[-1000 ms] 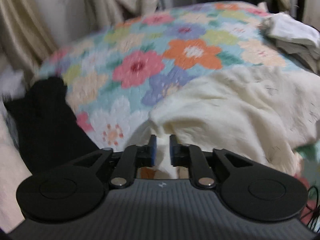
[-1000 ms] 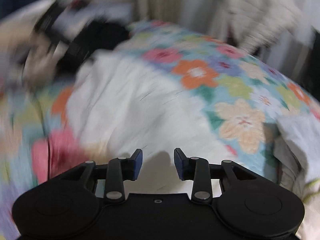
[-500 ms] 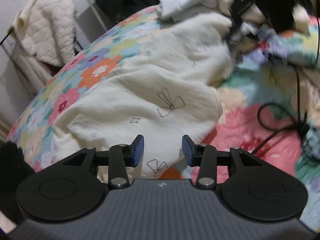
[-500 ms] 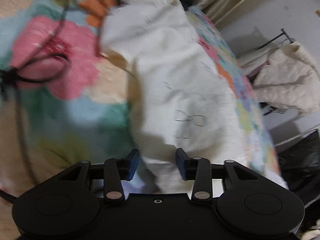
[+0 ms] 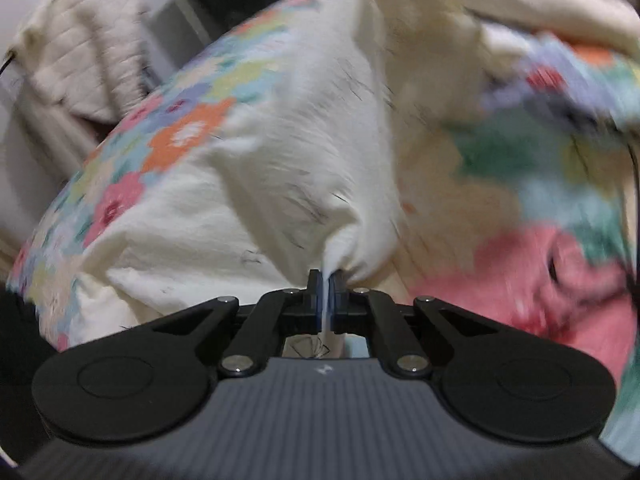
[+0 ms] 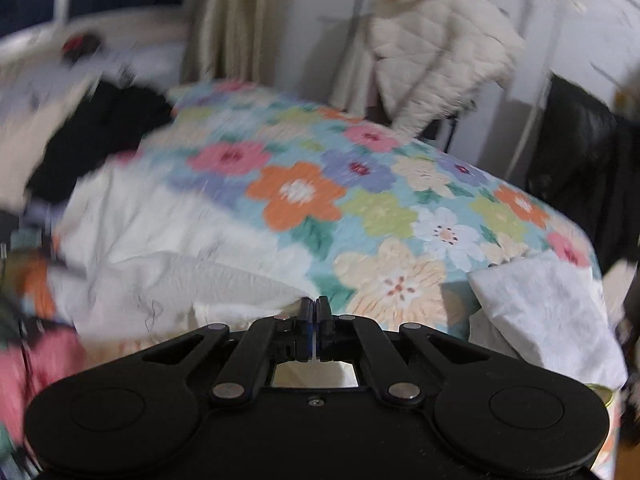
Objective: Fold clothes
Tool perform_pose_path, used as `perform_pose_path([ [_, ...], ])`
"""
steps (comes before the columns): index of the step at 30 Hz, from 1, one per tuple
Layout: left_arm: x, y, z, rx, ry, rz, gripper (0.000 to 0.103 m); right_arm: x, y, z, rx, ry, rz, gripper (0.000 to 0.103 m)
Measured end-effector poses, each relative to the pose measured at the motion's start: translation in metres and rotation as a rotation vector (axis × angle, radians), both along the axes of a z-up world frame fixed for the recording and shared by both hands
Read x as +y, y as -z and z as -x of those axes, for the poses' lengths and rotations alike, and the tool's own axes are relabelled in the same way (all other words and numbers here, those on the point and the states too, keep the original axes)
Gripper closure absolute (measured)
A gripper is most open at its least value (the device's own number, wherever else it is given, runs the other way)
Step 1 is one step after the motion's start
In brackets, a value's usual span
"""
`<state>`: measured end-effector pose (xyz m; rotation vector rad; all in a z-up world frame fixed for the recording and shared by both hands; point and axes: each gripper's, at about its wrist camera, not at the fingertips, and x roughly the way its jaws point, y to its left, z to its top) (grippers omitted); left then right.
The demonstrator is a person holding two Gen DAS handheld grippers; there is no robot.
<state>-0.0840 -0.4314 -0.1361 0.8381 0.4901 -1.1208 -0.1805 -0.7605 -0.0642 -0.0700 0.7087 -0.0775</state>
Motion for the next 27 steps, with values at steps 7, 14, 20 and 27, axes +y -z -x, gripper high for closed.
perform_pose_path([
  [7, 0.001, -0.034, -0.030, 0.072, -0.162, 0.162, 0.101, -0.020, 0.018, -0.020, -0.006, 0.012, -0.174, 0.101],
  [14, 0.002, -0.039, -0.056, 0.063, -0.236, 0.210, 0.101, -0.006, 0.037, -0.012, 0.055, -0.116, -0.111, 0.056],
  [20, -0.002, -0.032, -0.067, 0.031, -0.269, 0.228, 0.101, 0.027, 0.063, 0.008, 0.151, -0.317, 0.123, 0.043],
  [27, 0.017, -0.077, -0.064, -0.060, -0.352, 0.344, 0.101, -0.006, 0.036, -0.014, 0.045, -0.166, -0.104, 0.103],
])
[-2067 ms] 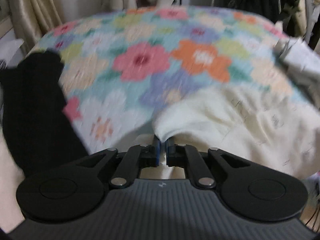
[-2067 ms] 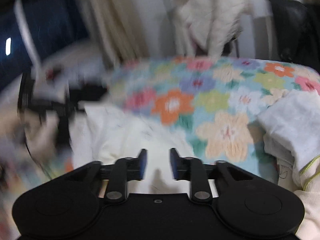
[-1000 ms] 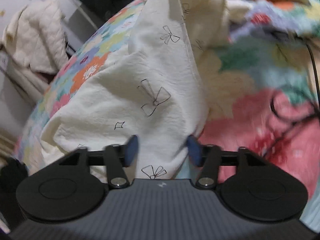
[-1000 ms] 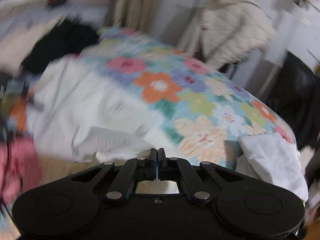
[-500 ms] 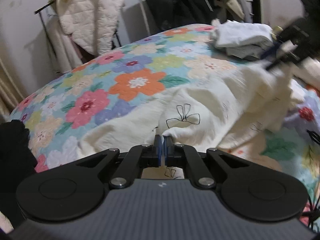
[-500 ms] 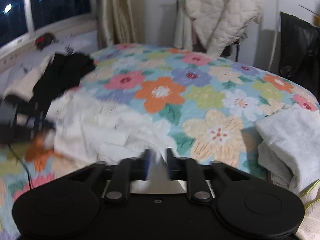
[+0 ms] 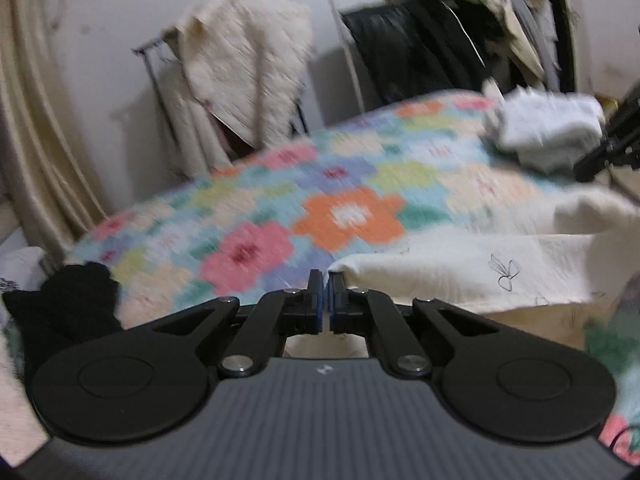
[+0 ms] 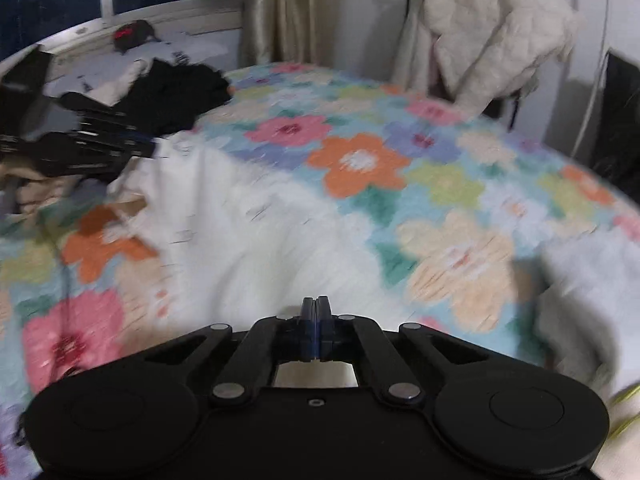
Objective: Fold clothes
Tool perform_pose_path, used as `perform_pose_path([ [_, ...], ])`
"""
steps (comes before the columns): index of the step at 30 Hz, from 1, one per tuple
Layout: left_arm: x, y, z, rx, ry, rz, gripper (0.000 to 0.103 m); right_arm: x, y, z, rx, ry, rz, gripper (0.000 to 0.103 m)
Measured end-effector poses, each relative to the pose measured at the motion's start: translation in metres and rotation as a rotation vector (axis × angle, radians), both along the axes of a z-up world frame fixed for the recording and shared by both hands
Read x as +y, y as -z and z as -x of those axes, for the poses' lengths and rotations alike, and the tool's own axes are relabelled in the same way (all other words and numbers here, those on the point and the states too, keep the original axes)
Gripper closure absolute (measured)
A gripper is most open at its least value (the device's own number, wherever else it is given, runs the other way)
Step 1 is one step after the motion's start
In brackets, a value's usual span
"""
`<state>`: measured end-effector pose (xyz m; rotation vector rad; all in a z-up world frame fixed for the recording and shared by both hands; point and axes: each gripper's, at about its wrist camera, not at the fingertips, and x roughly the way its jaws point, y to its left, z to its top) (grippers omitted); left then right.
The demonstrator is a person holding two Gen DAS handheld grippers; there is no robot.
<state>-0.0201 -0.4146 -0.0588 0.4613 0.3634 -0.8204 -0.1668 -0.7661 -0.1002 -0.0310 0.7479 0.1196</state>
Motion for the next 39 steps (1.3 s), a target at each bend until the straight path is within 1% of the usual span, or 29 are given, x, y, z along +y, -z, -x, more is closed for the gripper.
perform_pose_path([
  [2, 0.008, -0.015, -0.001, 0.003, -0.014, 0.032, 0.101, -0.004, -0.012, -0.005, -0.033, 0.046, -0.019, 0.103],
  [3, 0.011, -0.020, 0.001, 0.004, -0.012, 0.037, 0.101, -0.002, -0.017, -0.005, -0.039, 0.033, -0.032, 0.103],
  [4, 0.012, -0.022, 0.005, -0.007, -0.004, 0.033, 0.101, -0.001, -0.023, -0.004, -0.045, 0.019, -0.045, 0.101],
  [5, 0.014, -0.024, 0.008, -0.019, 0.003, 0.030, 0.101, 0.002, -0.028, -0.003, -0.051, 0.004, -0.056, 0.095],
  [6, 0.014, -0.023, 0.010, -0.020, 0.005, 0.031, 0.101, 0.010, -0.030, 0.002, -0.052, -0.028, -0.040, 0.090],
  [7, 0.014, -0.023, 0.012, -0.021, 0.007, 0.033, 0.101, 0.018, -0.029, 0.006, -0.047, -0.051, -0.019, 0.066],
  [8, 0.014, -0.023, 0.013, -0.023, 0.009, 0.035, 0.101, 0.027, -0.028, 0.011, -0.043, -0.073, 0.004, 0.039],
  [9, 0.014, -0.024, 0.013, -0.018, 0.003, 0.049, 0.101, 0.039, -0.024, 0.017, -0.040, -0.081, 0.046, 0.033],
  [11, 0.015, -0.026, 0.013, -0.008, -0.010, 0.078, 0.101, 0.059, -0.014, 0.026, -0.025, -0.106, 0.126, 0.030],
  [14, 0.017, -0.034, 0.015, -0.034, -0.013, 0.109, 0.101, 0.090, 0.005, 0.033, 0.031, -0.179, 0.290, 0.025],
  [15, 0.018, -0.039, 0.015, -0.049, -0.014, 0.114, 0.101, 0.094, 0.011, 0.031, 0.046, -0.171, 0.343, 0.025],
  [18, 0.022, -0.050, 0.013, -0.070, -0.034, 0.131, 0.101, 0.103, 0.029, 0.025, 0.090, -0.143, 0.499, 0.025],
  [19, 0.023, -0.053, 0.013, -0.073, -0.044, 0.136, 0.101, 0.097, 0.029, 0.020, 0.090, -0.108, 0.490, 0.025],
  [20, 0.025, -0.056, 0.012, -0.082, -0.049, 0.140, 0.101, 0.088, 0.025, 0.014, 0.087, -0.069, 0.434, 0.026],
  [21, 0.028, -0.058, 0.012, -0.095, -0.053, 0.142, 0.101, 0.077, 0.017, 0.009, 0.073, -0.034, 0.334, 0.029],
  [22, 0.030, -0.060, 0.013, -0.107, -0.058, 0.142, 0.101, 0.065, 0.009, 0.004, 0.061, 0.000, 0.234, 0.047],
  [23, 0.032, -0.062, 0.013, -0.119, -0.064, 0.141, 0.101, 0.053, 0.003, 0.000, 0.060, 0.028, 0.137, 0.082],
  [24, 0.035, -0.066, 0.015, -0.124, -0.069, 0.146, 0.101, 0.041, -0.005, -0.006, 0.069, 0.080, 0.049, 0.098],
  [26, 0.042, -0.074, 0.018, -0.136, -0.073, 0.159, 0.101, 0.025, -0.022, -0.009, 0.017, 0.161, -0.021, 0.100],
  [28, 0.050, -0.084, 0.026, -0.175, -0.073, 0.170, 0.101, 0.017, -0.045, -0.006, -0.045, 0.207, -0.065, 0.100],
  [31, 0.064, -0.101, 0.042, -0.245, -0.076, 0.204, 0.101, 0.011, -0.085, 0.007, -0.126, 0.230, -0.145, 0.100],
  [32, 0.069, -0.106, 0.047, -0.267, -0.079, 0.217, 0.101, 0.014, -0.098, 0.013, -0.147, 0.222, -0.158, 0.100],
  [34, 0.081, -0.117, 0.059, -0.282, -0.089, 0.256, 0.101, 0.021, -0.125, 0.025, -0.188, 0.206, -0.183, 0.100],
  [36, 0.098, -0.132, 0.073, -0.297, -0.098, 0.312, 0.103, 0.032, -0.150, 0.042, -0.218, 0.175, -0.210, 0.100],
  [38, 0.115, -0.149, 0.091, -0.337, -0.102, 0.360, 0.103, 0.045, -0.165, 0.059, -0.226, 0.152, -0.249, 0.100],
  [39, 0.122, -0.158, 0.099, -0.344, -0.086, 0.365, 0.103, 0.051, -0.173, 0.068, -0.230, 0.141, -0.269, 0.100],
])
